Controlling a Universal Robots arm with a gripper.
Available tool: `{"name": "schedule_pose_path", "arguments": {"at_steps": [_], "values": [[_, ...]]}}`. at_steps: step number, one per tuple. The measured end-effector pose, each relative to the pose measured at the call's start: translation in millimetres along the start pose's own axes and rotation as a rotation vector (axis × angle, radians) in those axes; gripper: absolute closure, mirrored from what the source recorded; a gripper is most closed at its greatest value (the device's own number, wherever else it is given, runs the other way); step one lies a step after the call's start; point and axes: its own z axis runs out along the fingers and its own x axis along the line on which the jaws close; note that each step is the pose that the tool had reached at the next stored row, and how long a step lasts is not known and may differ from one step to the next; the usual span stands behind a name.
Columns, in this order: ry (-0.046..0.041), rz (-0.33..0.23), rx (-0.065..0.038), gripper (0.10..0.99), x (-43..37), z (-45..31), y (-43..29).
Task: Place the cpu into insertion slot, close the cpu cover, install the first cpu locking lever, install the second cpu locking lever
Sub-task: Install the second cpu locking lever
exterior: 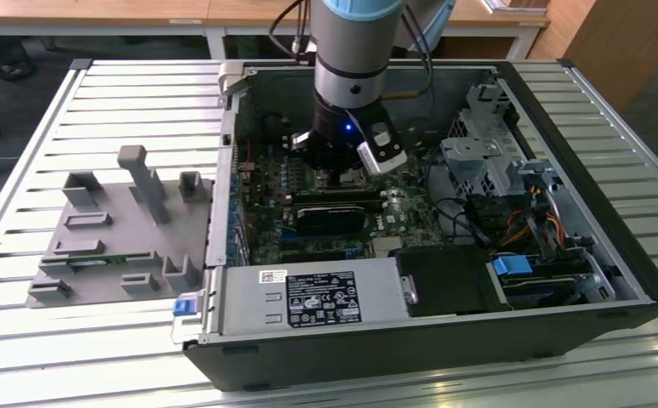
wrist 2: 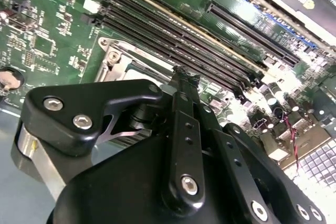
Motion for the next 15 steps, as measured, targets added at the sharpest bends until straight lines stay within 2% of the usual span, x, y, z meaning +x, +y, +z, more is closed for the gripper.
{"name": "schedule_pose_path", "arguments": {"at_steps": [4,9,15], "values": [[0.0003,0.000,-0.007,0.980,4.0,4.4,-0.7],[0.0010,-0.001,-0.037,0.980,6.3,6.3,-3.6],[0.0012,-0.001,-0.042,0.980,10.3,5.5,-11.1]]}}
